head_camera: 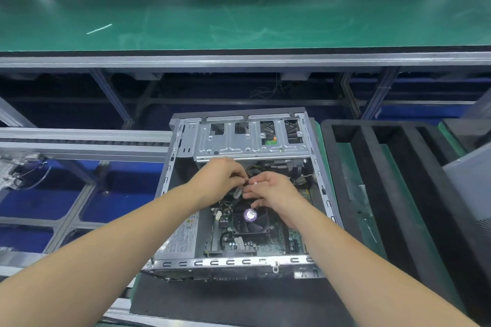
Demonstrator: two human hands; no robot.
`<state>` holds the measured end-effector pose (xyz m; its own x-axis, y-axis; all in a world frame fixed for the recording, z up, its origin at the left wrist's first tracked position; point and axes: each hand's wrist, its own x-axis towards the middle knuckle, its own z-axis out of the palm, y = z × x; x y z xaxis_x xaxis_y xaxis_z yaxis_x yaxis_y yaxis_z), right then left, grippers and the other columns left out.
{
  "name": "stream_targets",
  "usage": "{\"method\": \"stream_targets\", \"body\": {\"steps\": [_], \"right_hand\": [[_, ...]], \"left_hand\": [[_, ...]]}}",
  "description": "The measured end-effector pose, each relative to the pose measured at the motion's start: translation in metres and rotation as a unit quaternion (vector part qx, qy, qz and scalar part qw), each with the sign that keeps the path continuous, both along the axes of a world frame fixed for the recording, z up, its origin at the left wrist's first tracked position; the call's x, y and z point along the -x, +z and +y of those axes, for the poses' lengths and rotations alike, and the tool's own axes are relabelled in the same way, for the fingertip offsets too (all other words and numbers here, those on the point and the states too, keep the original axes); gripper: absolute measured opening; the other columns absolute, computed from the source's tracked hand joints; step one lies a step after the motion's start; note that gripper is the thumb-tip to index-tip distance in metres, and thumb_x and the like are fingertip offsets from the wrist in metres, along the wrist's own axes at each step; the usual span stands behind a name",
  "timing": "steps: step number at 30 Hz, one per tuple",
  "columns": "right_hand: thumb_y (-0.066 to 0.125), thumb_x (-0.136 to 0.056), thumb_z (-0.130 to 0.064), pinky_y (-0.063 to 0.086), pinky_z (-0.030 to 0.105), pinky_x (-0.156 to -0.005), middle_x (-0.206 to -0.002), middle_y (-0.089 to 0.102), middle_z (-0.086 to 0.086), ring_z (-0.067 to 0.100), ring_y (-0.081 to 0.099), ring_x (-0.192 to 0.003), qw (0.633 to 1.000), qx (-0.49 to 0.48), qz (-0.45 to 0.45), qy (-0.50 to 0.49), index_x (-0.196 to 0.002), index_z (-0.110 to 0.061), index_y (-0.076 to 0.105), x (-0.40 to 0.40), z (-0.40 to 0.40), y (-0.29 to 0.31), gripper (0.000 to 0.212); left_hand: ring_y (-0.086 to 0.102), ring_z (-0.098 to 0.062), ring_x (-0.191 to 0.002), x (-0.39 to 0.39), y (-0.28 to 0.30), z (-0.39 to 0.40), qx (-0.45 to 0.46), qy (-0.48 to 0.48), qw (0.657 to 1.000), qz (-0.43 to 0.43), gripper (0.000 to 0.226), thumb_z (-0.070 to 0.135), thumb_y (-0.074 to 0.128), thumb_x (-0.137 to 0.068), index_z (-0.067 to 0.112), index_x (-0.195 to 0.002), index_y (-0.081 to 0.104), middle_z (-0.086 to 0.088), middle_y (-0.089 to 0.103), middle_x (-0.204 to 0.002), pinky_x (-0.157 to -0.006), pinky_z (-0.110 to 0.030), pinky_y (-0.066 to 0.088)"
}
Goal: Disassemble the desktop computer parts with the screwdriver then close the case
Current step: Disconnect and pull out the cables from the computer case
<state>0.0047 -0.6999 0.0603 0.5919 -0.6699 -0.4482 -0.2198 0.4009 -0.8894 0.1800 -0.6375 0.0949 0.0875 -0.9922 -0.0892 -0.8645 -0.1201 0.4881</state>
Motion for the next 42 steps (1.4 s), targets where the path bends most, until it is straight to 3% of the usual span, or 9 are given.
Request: {"method": "stream_targets", "body": {"steps": [4, 8, 14, 17, 21, 28, 32, 35, 42], "right_hand": [[0.062, -0.099, 0.001, 0.063, 0.029, -0.069, -0.1, 0.079, 0.014, 0.019, 0.078, -0.093, 1.0, 0.017, 0.003, 0.001, -0.109, -0.003, 0.065, 0.001, 0.0, -0.001, 0.012], [0.051, -0.103, 0.001, 0.062, 0.027, -0.066, -0.099, 0.079, 0.014, 0.018, 0.079, -0.09, 1.0, 0.023, 0.011, 0.005, -0.111, -0.002, 0.064, -0.001, 0.0, 0.001, 0.016], [0.043, -0.107, 0.001, 0.062, 0.027, -0.065, -0.102, 0.077, 0.018, 0.019, 0.078, -0.09, 1.0, 0.011, 0.013, -0.003, -0.114, -0.001, 0.064, -0.003, 0.001, 0.003, 0.022], [0.044, -0.107, 0.0, 0.063, 0.028, -0.068, -0.104, 0.075, 0.019, 0.02, 0.078, -0.092, 1.0, 0.015, 0.017, 0.005, -0.114, -0.002, 0.062, -0.003, 0.001, 0.002, 0.019], [0.044, -0.108, -0.001, 0.064, 0.03, -0.073, -0.106, 0.075, 0.02, 0.023, 0.077, -0.097, 0.999, 0.022, 0.02, 0.016, -0.117, 0.001, 0.06, -0.002, 0.003, 0.002, 0.018], [0.042, -0.109, 0.0, 0.063, 0.028, -0.073, -0.107, 0.072, 0.021, 0.021, 0.074, -0.092, 0.999, 0.025, 0.022, 0.037, -0.122, 0.005, 0.058, -0.001, 0.004, 0.006, 0.021], [0.043, -0.109, 0.0, 0.062, 0.03, -0.076, -0.11, 0.072, 0.024, 0.024, 0.074, -0.093, 0.998, 0.032, 0.03, 0.048, -0.122, 0.006, 0.057, -0.001, 0.005, 0.006, 0.02], [0.043, -0.108, 0.001, 0.063, 0.029, -0.075, -0.108, 0.072, 0.024, 0.023, 0.074, -0.09, 0.997, 0.038, 0.033, 0.051, -0.12, 0.005, 0.059, -0.001, 0.004, 0.005, 0.02], [0.042, -0.106, 0.004, 0.064, 0.029, -0.072, -0.094, 0.074, 0.018, 0.023, 0.073, -0.081, 0.997, 0.049, 0.042, 0.051, -0.102, -0.005, 0.061, -0.002, 0.004, 0.002, 0.021]], "left_hand": [[0.063, -0.002, -0.069, -0.003, 0.001, -0.002, -0.038, -0.001, 0.998, 0.05, 0.012, 0.027, 0.068, -0.094, 0.033, -0.087, 0.076, 0.013, 0.071, -0.073, -0.063, -0.02, 0.048], [0.067, -0.009, -0.075, -0.006, 0.005, -0.006, -0.064, -0.021, 0.997, 0.045, 0.011, 0.029, 0.068, -0.096, 0.033, -0.093, 0.078, 0.013, 0.073, -0.078, -0.074, -0.033, 0.056], [0.069, -0.002, -0.076, -0.009, 0.006, -0.011, -0.089, -0.031, 0.994, 0.064, 0.013, 0.022, 0.065, -0.097, 0.032, -0.097, 0.075, 0.014, 0.074, -0.079, -0.082, -0.031, 0.057], [0.071, -0.008, -0.075, -0.008, 0.005, -0.011, -0.089, -0.006, 0.99, 0.105, 0.013, 0.017, 0.069, -0.092, 0.03, -0.094, 0.066, 0.011, 0.075, -0.077, -0.081, -0.037, 0.059], [0.07, -0.005, -0.071, -0.005, 0.003, -0.014, -0.074, -0.003, 0.994, 0.081, 0.013, 0.015, 0.069, -0.091, 0.028, -0.087, 0.07, 0.01, 0.073, -0.073, -0.079, -0.035, 0.06], [0.061, -0.001, -0.064, -0.003, 0.001, -0.016, -0.084, -0.014, 0.993, 0.081, 0.013, 0.02, 0.07, -0.093, 0.03, -0.098, 0.064, 0.01, 0.071, -0.08, -0.072, -0.034, 0.057], [0.067, -0.005, -0.073, -0.006, 0.006, -0.019, -0.099, -0.029, 0.992, 0.071, 0.012, 0.02, 0.068, -0.094, 0.031, -0.095, 0.065, 0.01, 0.071, -0.082, -0.071, -0.029, 0.058], [0.067, -0.003, -0.078, -0.006, 0.01, -0.021, -0.101, -0.047, 0.993, 0.04, 0.012, 0.02, 0.068, -0.094, 0.032, -0.091, 0.066, 0.011, 0.07, -0.084, -0.07, -0.022, 0.054], [0.061, -0.008, -0.082, -0.004, 0.015, -0.022, -0.099, -0.084, 0.992, -0.011, 0.002, 0.025, 0.068, -0.095, 0.024, -0.095, 0.07, 0.011, 0.067, -0.086, -0.072, -0.026, 0.049]]}}
